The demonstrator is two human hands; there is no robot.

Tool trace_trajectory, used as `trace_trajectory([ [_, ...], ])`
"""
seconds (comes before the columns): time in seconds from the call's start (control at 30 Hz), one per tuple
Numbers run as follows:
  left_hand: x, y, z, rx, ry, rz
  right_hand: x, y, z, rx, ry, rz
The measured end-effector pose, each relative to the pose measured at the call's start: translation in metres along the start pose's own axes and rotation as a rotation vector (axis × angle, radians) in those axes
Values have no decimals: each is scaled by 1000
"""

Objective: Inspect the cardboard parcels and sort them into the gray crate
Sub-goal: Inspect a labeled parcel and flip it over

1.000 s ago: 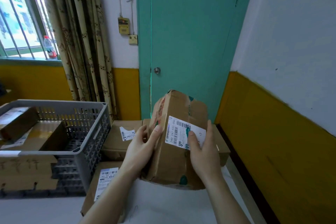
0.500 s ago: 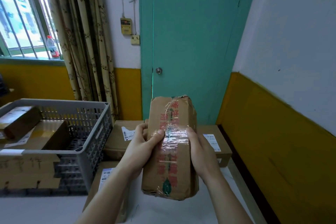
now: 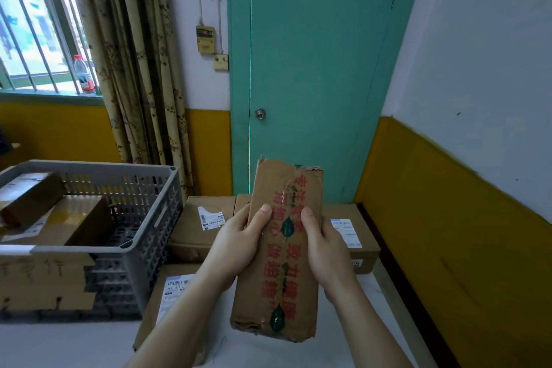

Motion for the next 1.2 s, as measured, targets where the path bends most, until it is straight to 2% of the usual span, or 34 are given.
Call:
trace_trajectory([
  [0.13, 3, -4, 2, -33, -24, 8, -2, -2, 0, 68, 132, 30],
  [0.27, 4, -8, 3, -15, -101, 32, -2, -4, -2, 50, 157, 63],
  [0.4, 3, -1, 3, -64, -39, 50, 2, -5, 4, 69, 101, 67],
  [0.6, 10, 5, 15, -84, 43, -36, 2, -7, 12, 253, 106, 9],
  [0.73, 10, 12, 20, 22, 42, 172, 1, -13, 12, 306, 79, -42],
  [0.83, 10, 15, 20, 31, 43, 247, 1, -13, 14, 245, 37, -31],
  [1.0, 8, 17, 17, -30, 28, 227, -2, -6, 20, 49, -75, 49],
  [1.13, 10, 22, 19, 30, 21, 210, -4, -7, 20, -55, -185, 129],
  [1.2, 11, 25, 18, 69, -3, 178, -3, -6, 18, -114, -156, 131],
])
Point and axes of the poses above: each hand's wrist, its own x-axis towards the middle knuckle, its own z-axis out of the back of the hand, y = z × x, the point moved 2 cm from there along x, towards the middle knuckle, and after that the axes turned 11 degrees about -x, right-handed, at the moved point
